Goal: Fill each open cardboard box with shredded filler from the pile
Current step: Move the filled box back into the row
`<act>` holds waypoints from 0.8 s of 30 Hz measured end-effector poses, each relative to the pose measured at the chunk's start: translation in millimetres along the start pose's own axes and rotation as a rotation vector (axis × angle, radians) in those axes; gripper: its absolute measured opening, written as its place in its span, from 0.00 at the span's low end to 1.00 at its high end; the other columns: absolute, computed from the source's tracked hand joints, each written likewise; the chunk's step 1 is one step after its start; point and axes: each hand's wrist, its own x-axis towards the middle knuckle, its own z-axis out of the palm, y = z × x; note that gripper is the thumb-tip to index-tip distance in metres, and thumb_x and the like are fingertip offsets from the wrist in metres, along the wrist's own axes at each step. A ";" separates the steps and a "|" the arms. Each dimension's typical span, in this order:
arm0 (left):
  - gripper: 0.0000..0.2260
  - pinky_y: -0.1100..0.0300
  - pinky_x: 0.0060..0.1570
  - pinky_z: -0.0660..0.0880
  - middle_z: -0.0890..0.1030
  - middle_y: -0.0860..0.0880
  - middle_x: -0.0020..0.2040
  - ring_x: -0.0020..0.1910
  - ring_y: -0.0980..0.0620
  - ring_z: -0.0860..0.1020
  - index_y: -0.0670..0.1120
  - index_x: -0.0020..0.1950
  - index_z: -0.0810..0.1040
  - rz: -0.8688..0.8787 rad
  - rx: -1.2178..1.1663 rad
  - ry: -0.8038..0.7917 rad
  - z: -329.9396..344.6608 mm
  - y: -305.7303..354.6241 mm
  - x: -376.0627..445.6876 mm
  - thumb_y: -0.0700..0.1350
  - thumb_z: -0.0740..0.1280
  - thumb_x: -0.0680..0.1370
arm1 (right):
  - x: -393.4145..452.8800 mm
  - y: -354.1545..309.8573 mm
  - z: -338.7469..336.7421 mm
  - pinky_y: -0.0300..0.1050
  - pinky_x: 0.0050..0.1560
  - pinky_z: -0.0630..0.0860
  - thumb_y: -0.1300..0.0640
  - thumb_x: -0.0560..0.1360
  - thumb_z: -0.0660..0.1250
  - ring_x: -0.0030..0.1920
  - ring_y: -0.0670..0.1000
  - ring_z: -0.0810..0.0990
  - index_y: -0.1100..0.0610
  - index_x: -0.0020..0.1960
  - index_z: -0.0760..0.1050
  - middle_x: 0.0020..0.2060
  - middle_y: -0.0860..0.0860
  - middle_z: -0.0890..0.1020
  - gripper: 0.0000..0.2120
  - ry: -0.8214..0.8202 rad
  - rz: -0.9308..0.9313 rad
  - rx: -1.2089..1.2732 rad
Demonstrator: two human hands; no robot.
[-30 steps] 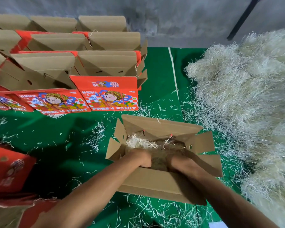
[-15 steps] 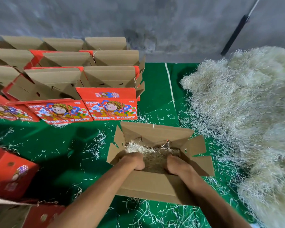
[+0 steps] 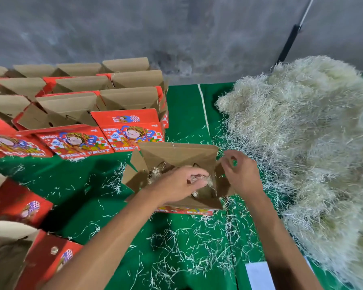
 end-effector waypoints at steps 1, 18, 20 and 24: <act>0.19 0.59 0.51 0.75 0.77 0.61 0.61 0.54 0.64 0.78 0.69 0.65 0.71 0.018 -0.006 -0.029 -0.1 8.0 -3.6 0.70 0.61 0.75 | -3.4 7.4 -0.5 0.28 0.23 0.71 0.52 0.80 0.66 0.31 0.44 0.80 0.55 0.64 0.76 0.42 0.48 0.80 0.14 0.031 0.001 0.016; 0.10 0.59 0.52 0.71 0.81 0.53 0.46 0.44 0.57 0.74 0.58 0.57 0.79 -0.209 0.334 0.098 -3.7 -7.6 -65.6 0.48 0.60 0.82 | -14.4 5.2 63.1 0.57 0.62 0.75 0.31 0.78 0.56 0.59 0.60 0.81 0.48 0.80 0.52 0.63 0.56 0.80 0.37 -0.289 0.058 0.149; 0.10 0.57 0.53 0.75 0.81 0.53 0.46 0.44 0.57 0.76 0.58 0.57 0.79 -0.282 0.346 0.113 -10.6 -15.9 -82.5 0.47 0.60 0.82 | -16.6 -9.3 80.2 0.58 0.60 0.77 0.32 0.80 0.53 0.56 0.60 0.82 0.50 0.80 0.52 0.59 0.56 0.82 0.36 -0.356 0.040 0.142; 0.12 0.54 0.56 0.74 0.83 0.55 0.52 0.51 0.52 0.79 0.55 0.57 0.81 -0.390 0.407 0.178 -30.9 -37.2 -120.5 0.44 0.60 0.82 | -25.3 -45.2 118.9 0.55 0.50 0.81 0.33 0.80 0.51 0.43 0.57 0.83 0.56 0.68 0.65 0.42 0.53 0.84 0.29 -0.412 0.016 0.119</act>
